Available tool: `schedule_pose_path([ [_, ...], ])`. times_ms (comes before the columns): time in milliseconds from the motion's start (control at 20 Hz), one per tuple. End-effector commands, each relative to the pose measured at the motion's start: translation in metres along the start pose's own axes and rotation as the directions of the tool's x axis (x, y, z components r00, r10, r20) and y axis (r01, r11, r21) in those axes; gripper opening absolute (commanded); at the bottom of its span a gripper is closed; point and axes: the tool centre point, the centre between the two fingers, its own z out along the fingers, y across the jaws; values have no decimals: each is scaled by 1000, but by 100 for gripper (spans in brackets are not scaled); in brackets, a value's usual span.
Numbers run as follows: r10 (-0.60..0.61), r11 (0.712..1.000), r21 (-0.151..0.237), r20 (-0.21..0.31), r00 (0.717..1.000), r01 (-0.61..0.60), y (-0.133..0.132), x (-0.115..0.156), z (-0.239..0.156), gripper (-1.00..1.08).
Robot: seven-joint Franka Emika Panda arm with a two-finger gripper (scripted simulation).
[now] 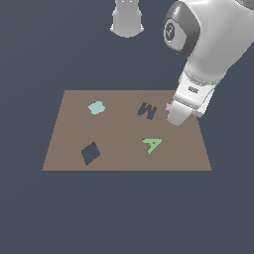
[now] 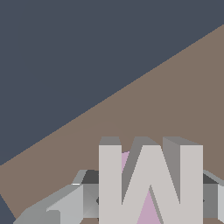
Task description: Insert a designated object into the corresponding slot on a board.
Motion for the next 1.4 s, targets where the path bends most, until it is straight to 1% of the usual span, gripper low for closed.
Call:
schedule_pose_path([
  [0,-104,995,-1,0,995,104,-2,-7,0,-100],
  [150,-221,975,-1,0,975,221,-3,-16,-1,-100],
  [300,-333,943,-1,0,943,333,-4,-25,-1,-100],
  [450,-439,899,-1,0,899,439,-3,-33,-1,-100],
  [600,-537,844,-1,0,844,537,-1,-41,-2,-100],
  [750,-627,779,-1,0,779,627,2,-49,-2,-100],
  [950,-733,680,-1,0,680,733,7,-59,-2,-100],
  [1150,-823,569,-1,0,569,823,13,-68,-3,-100],
  [1350,-894,447,-1,0,447,894,21,-76,-3,-100],
])
